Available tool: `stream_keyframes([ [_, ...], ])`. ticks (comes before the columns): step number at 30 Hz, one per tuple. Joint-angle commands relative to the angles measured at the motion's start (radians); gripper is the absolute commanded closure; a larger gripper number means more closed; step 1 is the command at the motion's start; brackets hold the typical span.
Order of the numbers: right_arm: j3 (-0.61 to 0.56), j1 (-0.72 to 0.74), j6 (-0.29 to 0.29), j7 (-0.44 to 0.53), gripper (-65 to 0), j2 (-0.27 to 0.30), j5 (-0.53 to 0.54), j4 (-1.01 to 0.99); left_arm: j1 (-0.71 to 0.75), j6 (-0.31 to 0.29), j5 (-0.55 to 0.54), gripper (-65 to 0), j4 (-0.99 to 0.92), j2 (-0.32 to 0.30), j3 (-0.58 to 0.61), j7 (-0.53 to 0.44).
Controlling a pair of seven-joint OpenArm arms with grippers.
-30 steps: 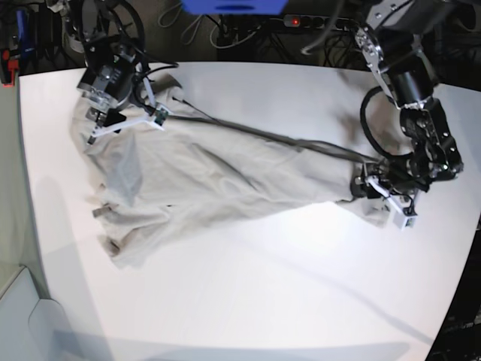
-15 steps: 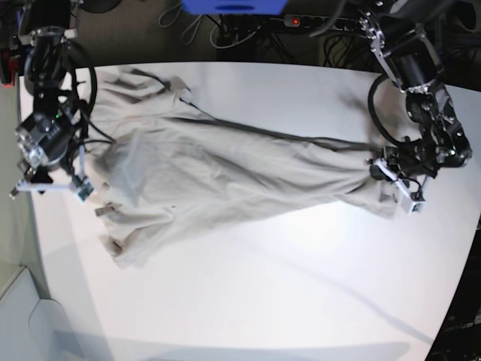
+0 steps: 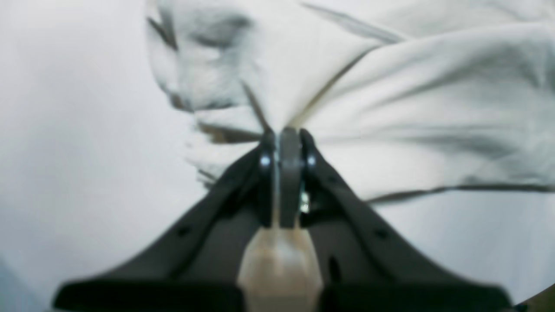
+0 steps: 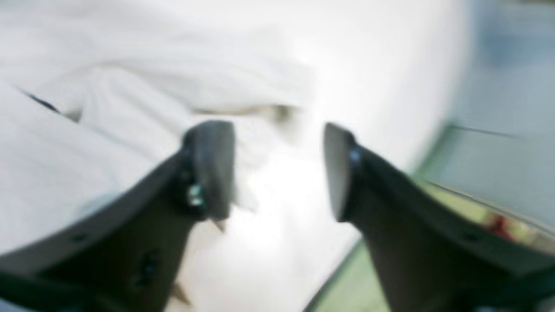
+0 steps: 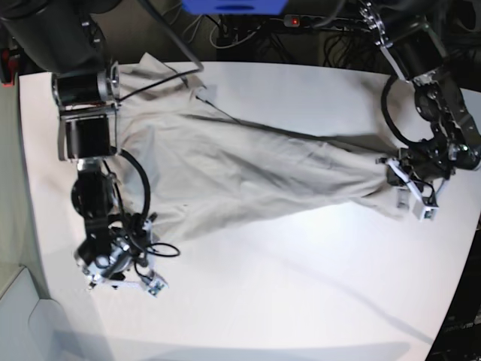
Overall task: Layout the t-shirt on the table in an organized manner, then fold the t-shirt properly
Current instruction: 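Pull the shirt fabric with the right gripper to spread the fold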
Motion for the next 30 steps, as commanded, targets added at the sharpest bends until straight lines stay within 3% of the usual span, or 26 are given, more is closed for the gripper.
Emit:
stream_keyframes([
  [1, 0.008, 0.058, -0.006, 0.034, -39.6, 0.010, -0.007, -0.040, -0.022, -0.002, -0.011, -0.2, 0.032, -0.010, 0.001, -0.001],
  [4, 0.009, 0.092, -0.006, 0.157, -44.0, 0.005, -0.007, -0.183, -0.022, 0.001, -0.010, -0.2, 0.045, -0.009, 0.001, 0.007],
  [10, 0.008, 0.126, -0.006, 0.353, -44.6, 0.008, -0.007, -0.323, -0.014, 0.004, -0.008, -0.2, 0.039, -0.009, 0.001, -0.001],
  [22, 0.008, 0.193, -0.006, 0.511, -44.7, 0.033, -0.007, -0.548, 0.073, -0.004, -0.011, -0.2, 0.061, -0.007, 0.001, 0.012],
  [30, 0.002, 0.189, -0.006, 0.547, -44.7, 0.031, -0.007, -0.611, 0.099, -0.005, -0.011, -0.2, 0.082, -0.009, 0.001, 0.012],
])
